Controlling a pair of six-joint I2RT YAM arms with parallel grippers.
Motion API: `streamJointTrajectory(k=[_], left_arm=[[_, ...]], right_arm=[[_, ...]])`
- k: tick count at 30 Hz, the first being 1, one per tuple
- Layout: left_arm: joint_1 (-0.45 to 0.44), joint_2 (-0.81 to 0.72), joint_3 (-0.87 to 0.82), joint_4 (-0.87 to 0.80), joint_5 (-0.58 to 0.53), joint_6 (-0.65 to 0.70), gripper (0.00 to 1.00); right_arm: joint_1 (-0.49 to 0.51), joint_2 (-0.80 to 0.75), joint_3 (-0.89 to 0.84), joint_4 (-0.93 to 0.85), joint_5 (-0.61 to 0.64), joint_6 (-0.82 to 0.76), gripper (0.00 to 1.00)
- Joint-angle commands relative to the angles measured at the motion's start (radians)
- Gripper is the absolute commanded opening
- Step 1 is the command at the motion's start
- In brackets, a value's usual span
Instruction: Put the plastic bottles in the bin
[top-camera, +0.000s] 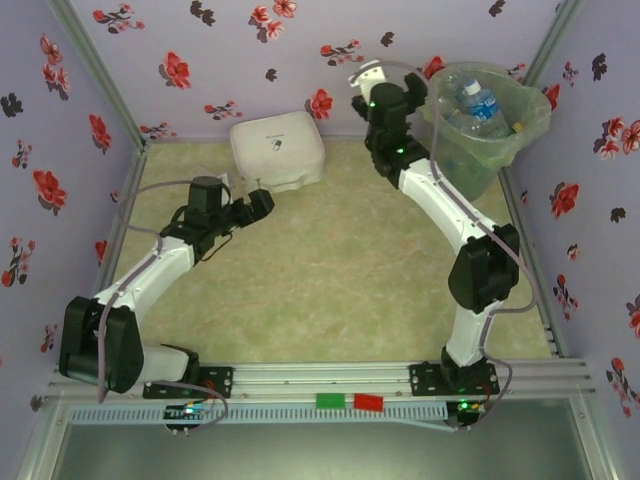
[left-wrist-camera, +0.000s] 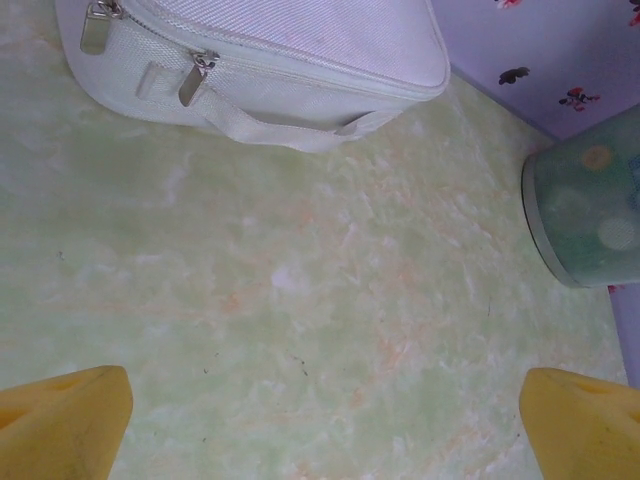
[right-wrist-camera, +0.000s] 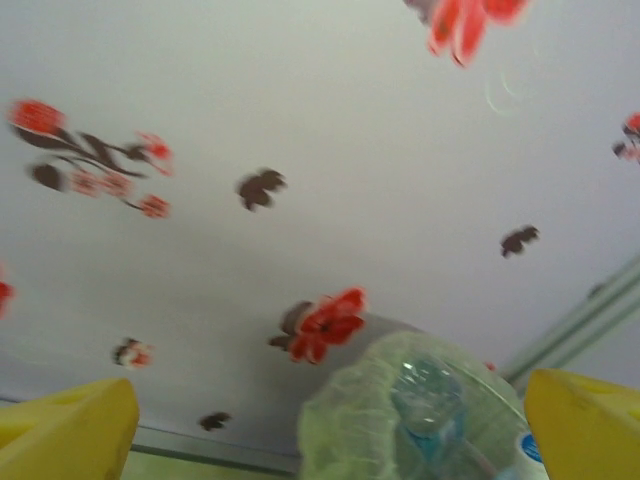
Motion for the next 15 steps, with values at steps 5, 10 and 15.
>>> streamJointTrajectory(k=[5,10,15], left_arm=[[0.018,-0.037,0.012,-0.021,-0.034,0.044,1.00],[0.031,-0.047,0.024,-0.050,-0.061,0.087,1.00],[0.049,-0.077,0.008,-0.085,-0.184,0.182,1.00]], right_arm=[[0.126,-0.125,-0.190,-0.065,-0.028,0.220,0.99],[0.142,-0.181,-0.409,-0.116,-0.157,0.465,1.00],[0.141,-0.253,-0.647,-0.114,-0.115,0.589,1.00]])
